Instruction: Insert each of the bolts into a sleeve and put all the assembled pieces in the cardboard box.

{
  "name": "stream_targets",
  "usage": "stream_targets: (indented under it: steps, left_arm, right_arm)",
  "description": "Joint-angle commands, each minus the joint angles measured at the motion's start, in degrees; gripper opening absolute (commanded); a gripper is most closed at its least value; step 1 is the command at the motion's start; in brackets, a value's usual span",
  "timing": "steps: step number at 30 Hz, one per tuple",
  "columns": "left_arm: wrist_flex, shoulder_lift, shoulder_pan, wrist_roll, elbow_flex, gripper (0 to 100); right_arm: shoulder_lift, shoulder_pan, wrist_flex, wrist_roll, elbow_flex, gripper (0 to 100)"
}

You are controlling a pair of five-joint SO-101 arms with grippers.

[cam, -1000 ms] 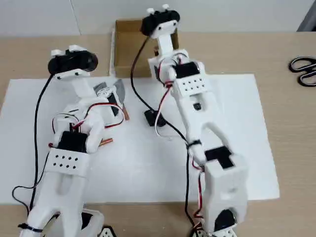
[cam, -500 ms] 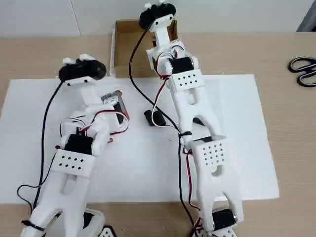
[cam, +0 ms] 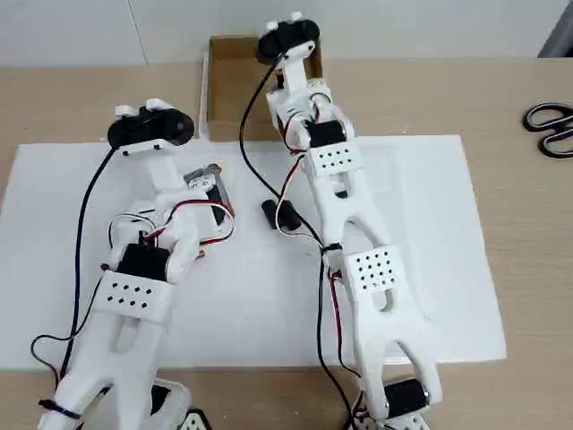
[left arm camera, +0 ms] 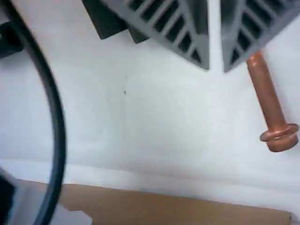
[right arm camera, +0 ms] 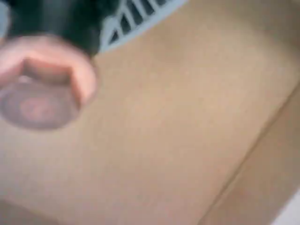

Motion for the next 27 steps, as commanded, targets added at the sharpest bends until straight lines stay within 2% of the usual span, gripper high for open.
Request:
stream_targets:
  steps: [1,8,19,23,27]
  left_arm:
    - [-0.97,-0.7,0.18,-0.18,-0.13,1]
    - [-0.88,-0.7,0.18,-0.18,-0.13,1]
    - [0.62,-0.79,0.26,-0.18,-0.66,1]
    - [0.62,-0.79,0.26,-0.18,-0.75,1]
    - [2.64,-0.79,-0.18,-0.18,-4.7,1]
  right_arm:
    - [-1.01,0.66,-1.8,0.62,-4.13,1.6]
    - [0.31,0.31,0.31,0.7,-4.4,21.1]
    - [-5.58,-0.48,4.09,2.11,-4.48,21.6]
    - [-12.18,-0.66,14.99,1.41,-4.48,21.6]
    - [-17.71,-0.4,27.38,-2.46,-4.48,21.6]
